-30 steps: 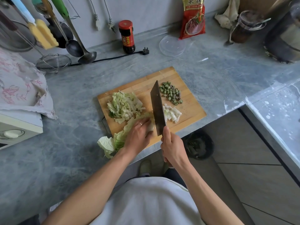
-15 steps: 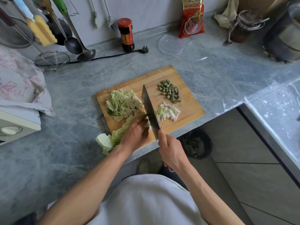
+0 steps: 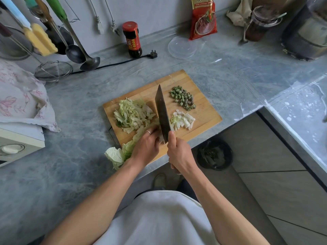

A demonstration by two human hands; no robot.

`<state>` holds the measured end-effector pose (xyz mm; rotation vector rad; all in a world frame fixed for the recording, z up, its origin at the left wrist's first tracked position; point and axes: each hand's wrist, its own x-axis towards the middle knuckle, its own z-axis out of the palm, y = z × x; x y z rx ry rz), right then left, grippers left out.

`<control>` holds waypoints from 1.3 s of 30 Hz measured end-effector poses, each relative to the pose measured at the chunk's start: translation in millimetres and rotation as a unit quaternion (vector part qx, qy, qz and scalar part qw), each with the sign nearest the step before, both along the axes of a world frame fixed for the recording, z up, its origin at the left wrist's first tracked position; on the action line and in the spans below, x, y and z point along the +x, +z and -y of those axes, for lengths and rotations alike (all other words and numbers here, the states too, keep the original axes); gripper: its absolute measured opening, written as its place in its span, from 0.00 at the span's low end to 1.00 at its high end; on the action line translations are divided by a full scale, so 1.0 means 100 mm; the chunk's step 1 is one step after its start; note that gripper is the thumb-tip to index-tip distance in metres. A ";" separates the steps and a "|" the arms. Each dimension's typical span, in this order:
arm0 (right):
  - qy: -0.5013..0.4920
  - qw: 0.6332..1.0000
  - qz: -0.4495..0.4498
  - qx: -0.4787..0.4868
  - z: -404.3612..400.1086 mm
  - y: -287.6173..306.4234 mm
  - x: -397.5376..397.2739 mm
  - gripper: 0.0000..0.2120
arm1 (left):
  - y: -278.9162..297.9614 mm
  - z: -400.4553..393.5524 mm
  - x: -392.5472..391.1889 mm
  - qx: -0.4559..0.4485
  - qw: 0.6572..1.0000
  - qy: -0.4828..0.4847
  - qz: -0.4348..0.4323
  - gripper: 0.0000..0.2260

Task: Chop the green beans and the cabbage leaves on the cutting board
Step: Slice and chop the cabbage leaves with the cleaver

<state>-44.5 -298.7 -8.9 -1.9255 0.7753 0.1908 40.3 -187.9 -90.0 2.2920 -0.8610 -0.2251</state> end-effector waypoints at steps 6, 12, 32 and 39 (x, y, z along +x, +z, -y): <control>-0.038 0.997 -0.009 0.073 0.02 0.01 -0.17 0.30 | 0.02 0.00 0.00 0.048 0.999 0.008 -0.004 0.15; -0.039 0.996 -0.019 0.074 0.07 0.03 -0.22 0.34 | 0.09 0.00 0.10 0.165 0.983 0.018 0.084 0.16; 0.016 0.999 0.012 -0.033 -0.07 0.00 0.01 0.29 | 0.04 0.01 0.13 0.201 0.977 -0.006 0.071 0.17; -0.015 0.999 0.013 -0.034 -0.11 -0.01 0.32 0.27 | 0.07 0.03 0.10 0.209 0.976 0.006 0.055 0.17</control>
